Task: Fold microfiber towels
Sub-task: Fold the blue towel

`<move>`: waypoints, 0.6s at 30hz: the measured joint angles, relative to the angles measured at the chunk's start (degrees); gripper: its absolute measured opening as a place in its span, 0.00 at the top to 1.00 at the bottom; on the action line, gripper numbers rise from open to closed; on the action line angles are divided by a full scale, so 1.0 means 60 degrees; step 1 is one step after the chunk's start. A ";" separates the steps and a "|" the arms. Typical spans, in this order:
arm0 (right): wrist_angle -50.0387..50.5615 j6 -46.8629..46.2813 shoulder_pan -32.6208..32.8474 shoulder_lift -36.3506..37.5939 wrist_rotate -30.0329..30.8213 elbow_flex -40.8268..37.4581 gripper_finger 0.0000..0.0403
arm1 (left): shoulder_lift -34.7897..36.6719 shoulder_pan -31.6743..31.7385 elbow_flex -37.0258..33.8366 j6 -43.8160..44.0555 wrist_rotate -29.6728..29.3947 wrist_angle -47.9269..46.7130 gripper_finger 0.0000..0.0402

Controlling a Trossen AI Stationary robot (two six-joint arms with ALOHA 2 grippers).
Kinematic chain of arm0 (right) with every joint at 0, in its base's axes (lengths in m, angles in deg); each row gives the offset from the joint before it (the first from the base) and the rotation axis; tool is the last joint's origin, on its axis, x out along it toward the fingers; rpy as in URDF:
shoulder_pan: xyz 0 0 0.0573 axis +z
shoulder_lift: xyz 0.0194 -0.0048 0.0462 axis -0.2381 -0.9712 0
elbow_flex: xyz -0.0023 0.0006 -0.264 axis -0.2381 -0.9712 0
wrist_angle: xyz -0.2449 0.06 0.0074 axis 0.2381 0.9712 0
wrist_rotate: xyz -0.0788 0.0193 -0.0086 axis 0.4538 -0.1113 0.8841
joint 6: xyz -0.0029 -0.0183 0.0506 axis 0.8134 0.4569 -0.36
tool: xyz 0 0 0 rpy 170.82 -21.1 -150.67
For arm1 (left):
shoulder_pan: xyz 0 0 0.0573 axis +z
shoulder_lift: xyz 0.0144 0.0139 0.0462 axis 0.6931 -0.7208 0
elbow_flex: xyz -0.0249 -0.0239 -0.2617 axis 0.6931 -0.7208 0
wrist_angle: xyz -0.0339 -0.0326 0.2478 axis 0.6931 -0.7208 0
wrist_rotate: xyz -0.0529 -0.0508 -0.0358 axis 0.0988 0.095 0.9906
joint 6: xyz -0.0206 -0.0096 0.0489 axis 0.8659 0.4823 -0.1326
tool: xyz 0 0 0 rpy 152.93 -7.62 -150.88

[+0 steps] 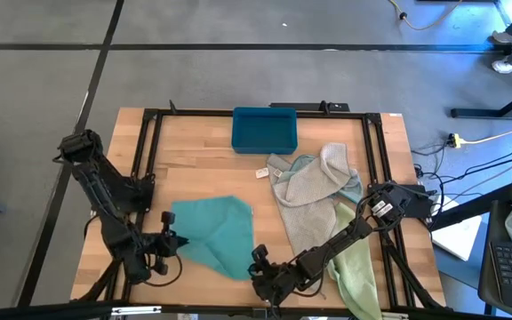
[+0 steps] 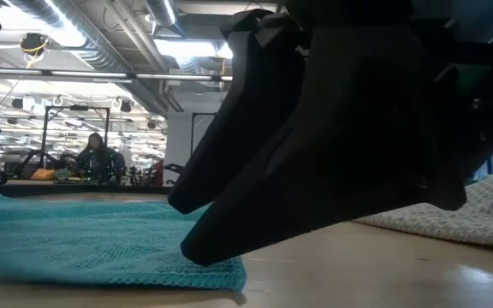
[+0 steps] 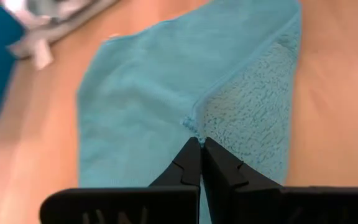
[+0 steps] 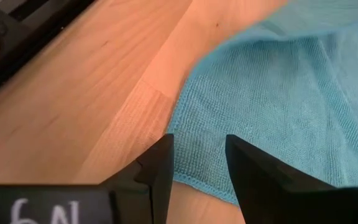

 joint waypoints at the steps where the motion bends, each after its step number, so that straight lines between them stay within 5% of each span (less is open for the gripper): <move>1: 0.0004 0.0001 0.0000 0.0000 0.0147 0.0000 0.63 | 0.0000 -0.0017 0.0081 0.0066 -0.0027 -0.0116 1.00; 9: -0.0004 -0.0522 -0.0039 0.0000 0.0886 0.0004 0.63 | 0.0000 -0.0253 0.0249 0.0283 -0.0061 -0.0182 1.00; 18: -0.0714 -0.1991 -0.0152 -0.0004 -0.0145 0.0011 0.63 | 0.0000 -0.0339 0.0249 0.1852 -0.0741 -0.1181 1.00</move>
